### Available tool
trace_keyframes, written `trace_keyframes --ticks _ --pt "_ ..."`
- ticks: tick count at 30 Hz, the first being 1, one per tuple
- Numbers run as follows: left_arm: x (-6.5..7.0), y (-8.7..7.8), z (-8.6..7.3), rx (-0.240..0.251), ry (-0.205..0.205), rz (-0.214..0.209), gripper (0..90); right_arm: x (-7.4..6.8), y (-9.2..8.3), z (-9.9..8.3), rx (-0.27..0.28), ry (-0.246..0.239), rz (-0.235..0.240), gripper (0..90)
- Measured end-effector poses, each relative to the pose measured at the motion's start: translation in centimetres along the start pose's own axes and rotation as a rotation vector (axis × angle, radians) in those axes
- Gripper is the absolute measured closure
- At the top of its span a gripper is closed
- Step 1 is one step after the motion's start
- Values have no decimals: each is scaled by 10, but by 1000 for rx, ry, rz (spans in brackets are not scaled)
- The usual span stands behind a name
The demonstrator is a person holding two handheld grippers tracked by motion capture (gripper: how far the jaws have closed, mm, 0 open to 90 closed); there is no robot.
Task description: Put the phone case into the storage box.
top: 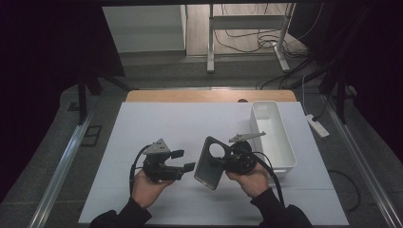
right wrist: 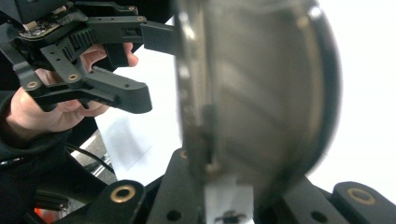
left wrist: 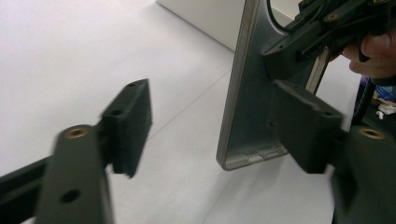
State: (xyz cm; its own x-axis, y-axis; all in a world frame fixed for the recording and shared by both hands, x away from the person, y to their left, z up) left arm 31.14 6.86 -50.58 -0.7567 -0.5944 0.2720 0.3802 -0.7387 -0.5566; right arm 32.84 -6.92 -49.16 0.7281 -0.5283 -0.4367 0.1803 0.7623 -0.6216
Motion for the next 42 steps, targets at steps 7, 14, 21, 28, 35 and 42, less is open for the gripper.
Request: trace_keyframes --ticks 7,14,21,28,35,42 --pt "-1 0 -5 -16 -8 -45 122 2 -5 -1 -3 -40 -17 862" --pt "-2 -1 -10 -33 -2 -80 9 2 -8 -1 -6 -68 -15 861" --pt "-3 1 -14 -38 17 -129 0 0 -11 -1 -13 -105 4 861" --pt "5 7 -15 -46 62 -199 0 -3 -13 0 -23 -151 34 861" --pt "15 14 -14 -46 77 -271 0 -12 -14 1 -30 -197 73 861" --pt "24 23 -15 -69 102 -320 0 -21 -11 1 -43 -223 110 862"
Point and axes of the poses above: each handheld gripper's, and its own axes: y roughly forward along the jaws, z roughly out of its top, x roughly to its right, the point moved 9 cm from there along y, roughly forward along the jaws, and after that the axes turned 4 degrees about -x, right-handed, at the moved point
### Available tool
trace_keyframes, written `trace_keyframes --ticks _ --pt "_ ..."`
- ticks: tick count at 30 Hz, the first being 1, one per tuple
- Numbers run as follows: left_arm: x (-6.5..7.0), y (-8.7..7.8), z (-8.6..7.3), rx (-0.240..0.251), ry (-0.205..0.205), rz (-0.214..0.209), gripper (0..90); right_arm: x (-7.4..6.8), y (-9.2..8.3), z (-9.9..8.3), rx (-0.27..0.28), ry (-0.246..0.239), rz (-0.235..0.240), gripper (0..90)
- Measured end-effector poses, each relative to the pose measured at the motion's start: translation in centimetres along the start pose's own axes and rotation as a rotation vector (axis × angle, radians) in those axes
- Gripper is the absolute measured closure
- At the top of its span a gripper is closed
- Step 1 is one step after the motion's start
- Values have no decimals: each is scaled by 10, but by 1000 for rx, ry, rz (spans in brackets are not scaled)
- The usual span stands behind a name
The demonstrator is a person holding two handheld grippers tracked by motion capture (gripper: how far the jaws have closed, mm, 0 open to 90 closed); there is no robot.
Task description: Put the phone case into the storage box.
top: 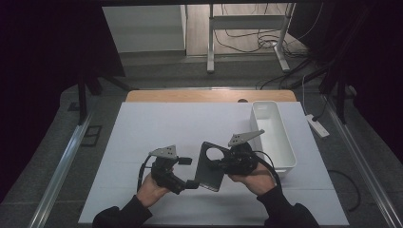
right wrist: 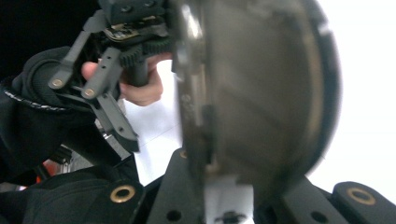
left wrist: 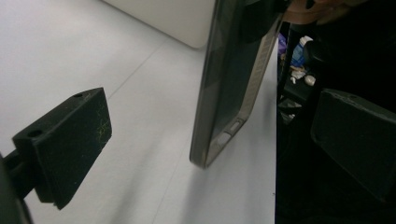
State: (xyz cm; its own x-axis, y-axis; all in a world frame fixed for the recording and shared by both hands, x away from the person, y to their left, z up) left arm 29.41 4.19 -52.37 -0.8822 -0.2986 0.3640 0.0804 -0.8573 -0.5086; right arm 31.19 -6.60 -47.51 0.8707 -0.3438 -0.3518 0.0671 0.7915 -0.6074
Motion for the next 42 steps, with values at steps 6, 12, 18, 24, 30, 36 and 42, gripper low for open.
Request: trace_keyframes --ticks 6,12,18,24,30,36,42 --pt "5 7 2 -14 4 -24 0 -6 2 1 -9 -14 17 862" --pt "8 11 3 -17 8 -55 4 -12 2 4 -1 -30 48 862" --pt "12 14 4 -29 23 -73 27 -16 1 6 1 -42 66 862" --pt "17 13 5 -24 48 -86 173 -20 2 6 0 -51 83 862" --pt "20 10 6 -10 58 -112 456 -21 1 6 -1 -58 88 862" --pt "22 11 5 -20 54 -143 636 -22 1 7 3 -63 99 862" --pt "24 11 4 -23 56 -176 751 -22 0 6 0 -62 110 861"
Point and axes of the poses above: each handheld gripper's, and its own axes: y roughly forward along the jaws, z roughly out of its top, x roughly to its right, the point moved 9 cm from there along y, roughly forward along the jaws, and after that the axes turned 4 degrees about -x, right-handed, at the moved point
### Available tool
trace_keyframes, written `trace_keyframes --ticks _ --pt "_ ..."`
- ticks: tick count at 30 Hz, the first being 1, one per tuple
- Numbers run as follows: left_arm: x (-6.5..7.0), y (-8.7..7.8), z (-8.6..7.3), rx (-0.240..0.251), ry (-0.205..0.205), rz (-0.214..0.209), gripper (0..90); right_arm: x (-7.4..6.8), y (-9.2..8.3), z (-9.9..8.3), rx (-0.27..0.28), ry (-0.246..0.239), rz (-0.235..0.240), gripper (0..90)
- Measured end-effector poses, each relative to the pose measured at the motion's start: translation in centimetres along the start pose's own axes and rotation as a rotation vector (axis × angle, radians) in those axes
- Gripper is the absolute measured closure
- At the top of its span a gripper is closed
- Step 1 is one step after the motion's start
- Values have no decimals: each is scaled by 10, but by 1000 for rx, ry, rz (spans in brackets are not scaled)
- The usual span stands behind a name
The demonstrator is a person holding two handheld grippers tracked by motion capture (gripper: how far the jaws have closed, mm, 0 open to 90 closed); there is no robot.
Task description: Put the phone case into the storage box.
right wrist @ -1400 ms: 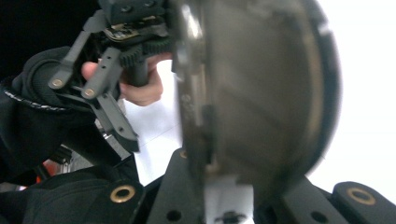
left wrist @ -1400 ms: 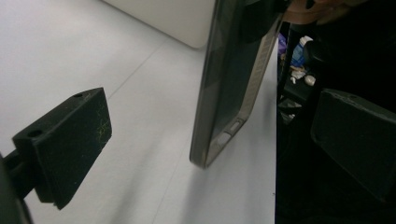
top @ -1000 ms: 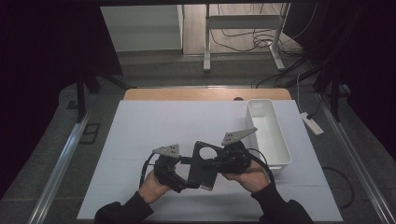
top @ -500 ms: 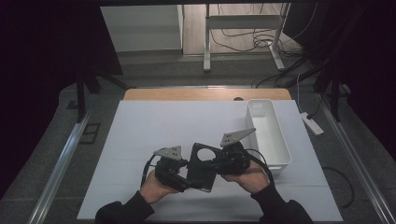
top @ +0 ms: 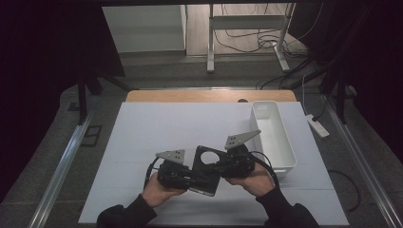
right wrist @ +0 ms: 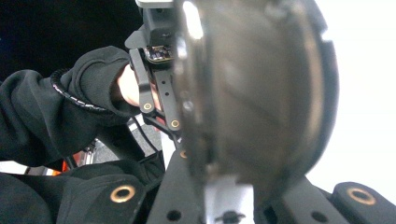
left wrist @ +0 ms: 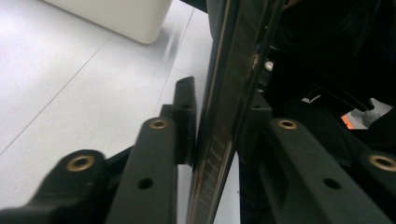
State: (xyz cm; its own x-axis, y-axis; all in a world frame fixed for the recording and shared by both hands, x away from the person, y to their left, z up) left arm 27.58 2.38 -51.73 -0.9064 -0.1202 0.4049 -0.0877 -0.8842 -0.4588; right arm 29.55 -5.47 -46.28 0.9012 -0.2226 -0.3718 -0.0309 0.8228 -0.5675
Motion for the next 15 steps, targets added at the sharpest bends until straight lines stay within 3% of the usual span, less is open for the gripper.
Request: trace_keyframes --ticks 7,13,15 --pt "3 -1 0 7 12 -63 823 -2 -1 0 10 7 37 847" --pt "4 -1 0 6 26 -52 851 -1 0 1 15 10 33 810" --pt "4 -2 1 10 27 -48 852 0 0 1 15 0 12 741"
Point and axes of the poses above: each handheld gripper's, and its own axes: y roughly forward along the jaws, z roughly out of its top, x roughly to its right, the point moved 9 cm from there along y, roughly forward along the jaws, and after that the axes turned 4 degrees about -x, right-handed, at the moved point
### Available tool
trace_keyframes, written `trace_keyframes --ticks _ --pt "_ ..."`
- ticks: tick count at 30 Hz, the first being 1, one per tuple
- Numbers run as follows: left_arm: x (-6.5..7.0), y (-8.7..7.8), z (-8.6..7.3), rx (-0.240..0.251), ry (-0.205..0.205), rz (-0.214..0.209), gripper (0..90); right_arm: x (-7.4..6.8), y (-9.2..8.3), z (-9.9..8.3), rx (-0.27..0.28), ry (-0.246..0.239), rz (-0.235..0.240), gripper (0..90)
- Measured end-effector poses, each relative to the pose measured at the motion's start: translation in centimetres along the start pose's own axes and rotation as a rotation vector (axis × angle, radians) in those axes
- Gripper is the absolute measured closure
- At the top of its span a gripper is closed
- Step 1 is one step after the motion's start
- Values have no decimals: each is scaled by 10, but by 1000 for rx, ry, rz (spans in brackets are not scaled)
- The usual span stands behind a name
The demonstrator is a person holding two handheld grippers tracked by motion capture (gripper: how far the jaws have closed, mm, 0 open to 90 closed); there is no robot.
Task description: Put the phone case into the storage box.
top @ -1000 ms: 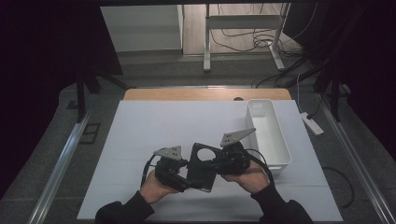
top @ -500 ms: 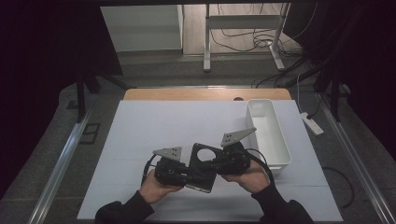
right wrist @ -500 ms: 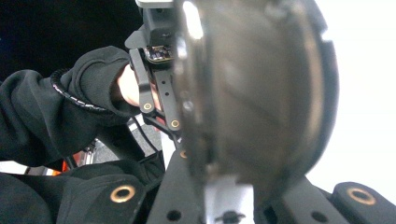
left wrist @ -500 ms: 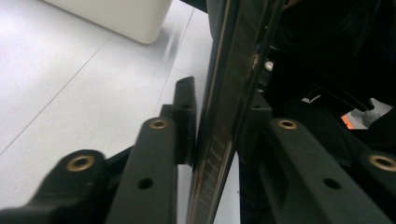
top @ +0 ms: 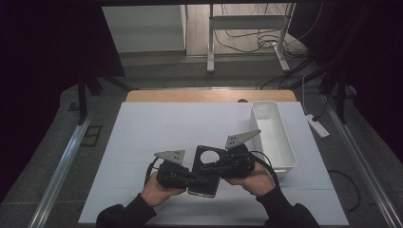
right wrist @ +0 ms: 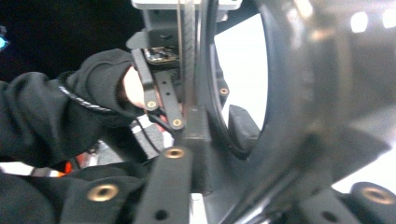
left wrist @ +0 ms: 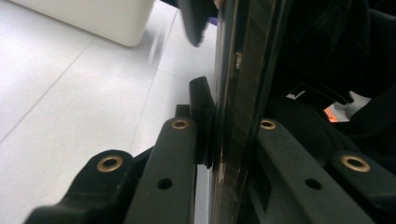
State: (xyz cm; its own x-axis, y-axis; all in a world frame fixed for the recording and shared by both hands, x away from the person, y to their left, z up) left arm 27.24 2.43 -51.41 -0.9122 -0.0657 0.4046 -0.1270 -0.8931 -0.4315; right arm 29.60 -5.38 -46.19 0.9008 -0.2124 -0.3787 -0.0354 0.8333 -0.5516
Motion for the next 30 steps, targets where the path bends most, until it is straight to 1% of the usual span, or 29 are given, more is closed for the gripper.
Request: trace_keyframes --ticks 1,3,6,8,10,12,13,14,16,19,23,25,27,30 --pt "0 0 0 0 0 0 852 0 0 0 0 0 0 741" --pt "-1 -1 1 2 -1 25 853 2 0 1 -1 -2 -28 613" --pt "-4 -2 -1 -11 -7 59 853 7 -1 3 9 5 -82 446" --pt "-6 -3 -1 -18 -11 83 852 11 -3 4 24 11 -127 361" --pt "-8 -4 -2 -28 -19 116 852 15 -4 6 38 16 -161 270" --pt "-10 -5 -2 -29 -25 147 852 19 -7 7 51 14 -205 191" --pt "-11 -6 -3 -35 -29 170 852 21 -8 7 59 15 -220 146" --pt "-12 -6 -3 -42 -30 191 852 23 -9 8 65 20 -237 115" --pt "-13 -7 -3 -39 -40 218 852 26 -11 9 76 31 -269 45" --pt "-16 -9 -3 -48 -53 272 851 32 -15 8 82 30 -344 0" --pt "-19 -10 -5 -65 -63 348 851 38 -22 9 108 57 -380 0" --pt "-20 -11 -5 -77 -67 397 851 41 -25 10 120 64 -398 0" --pt "-21 -12 -6 -79 -72 429 851 42 -28 10 128 74 -408 0" --pt "-23 -12 -6 -82 -85 471 850 44 -30 10 137 76 -428 0"
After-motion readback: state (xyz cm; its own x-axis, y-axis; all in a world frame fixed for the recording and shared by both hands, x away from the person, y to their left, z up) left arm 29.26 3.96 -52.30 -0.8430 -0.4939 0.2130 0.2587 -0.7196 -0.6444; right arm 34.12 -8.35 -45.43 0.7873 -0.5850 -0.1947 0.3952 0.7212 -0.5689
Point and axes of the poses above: each handheld gripper's, and its own axes: y roughly forward along the jaws, z roughly out of its top, x roughly to its right, the point moved 9 cm from there along y, roughly forward along the jaws, and after that the axes turned 4 degrees about -x, right-handed, at the moved point
